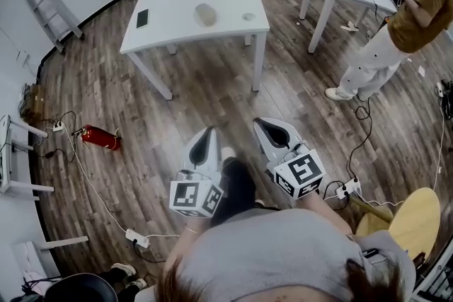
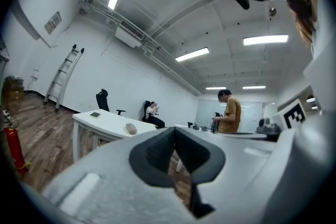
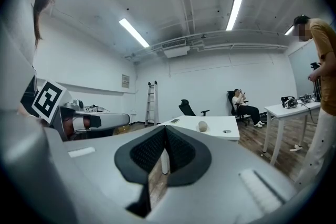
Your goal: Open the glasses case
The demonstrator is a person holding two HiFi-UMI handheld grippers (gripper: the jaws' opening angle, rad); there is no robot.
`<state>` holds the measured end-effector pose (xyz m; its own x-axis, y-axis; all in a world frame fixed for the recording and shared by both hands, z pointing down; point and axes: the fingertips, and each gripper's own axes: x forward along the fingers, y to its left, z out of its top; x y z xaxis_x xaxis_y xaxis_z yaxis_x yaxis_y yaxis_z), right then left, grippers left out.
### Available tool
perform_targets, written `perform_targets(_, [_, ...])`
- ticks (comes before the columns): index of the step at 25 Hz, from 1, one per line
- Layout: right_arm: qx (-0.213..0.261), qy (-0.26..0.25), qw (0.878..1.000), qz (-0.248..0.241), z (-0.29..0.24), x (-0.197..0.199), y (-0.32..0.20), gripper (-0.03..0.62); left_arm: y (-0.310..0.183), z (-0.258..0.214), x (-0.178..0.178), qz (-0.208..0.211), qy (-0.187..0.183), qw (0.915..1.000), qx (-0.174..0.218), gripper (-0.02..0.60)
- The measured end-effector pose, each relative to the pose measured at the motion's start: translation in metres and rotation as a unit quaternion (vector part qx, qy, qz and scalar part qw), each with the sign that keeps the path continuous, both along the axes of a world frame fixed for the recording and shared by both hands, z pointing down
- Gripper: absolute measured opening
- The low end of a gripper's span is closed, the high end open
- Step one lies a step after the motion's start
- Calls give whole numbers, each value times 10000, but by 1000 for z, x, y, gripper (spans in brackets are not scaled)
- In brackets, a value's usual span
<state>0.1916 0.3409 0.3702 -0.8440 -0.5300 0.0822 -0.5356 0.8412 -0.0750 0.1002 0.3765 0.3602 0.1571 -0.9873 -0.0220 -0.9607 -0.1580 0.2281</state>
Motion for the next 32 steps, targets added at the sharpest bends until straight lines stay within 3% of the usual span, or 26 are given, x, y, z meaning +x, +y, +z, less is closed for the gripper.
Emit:
perform_targets(8, [200, -96, 9997, 117, -12, -46, -101, 5, -98, -5, -51, 108, -44, 9999, 111, 0])
perform_targets(17, [370, -127, 9986, 356, -31, -124, -231, 5, -228, -21, -122, 415, -122, 9990, 71, 0])
perform_targets(22, [268, -100, 9988, 409, -30, -154, -267, 5, -270, -22, -143, 571, -106, 9983, 63, 0])
perform_targets(32, [261, -45, 9995, 181, -24, -189, -346, 5, -348, -9, -183, 336, -71, 9994, -38, 0])
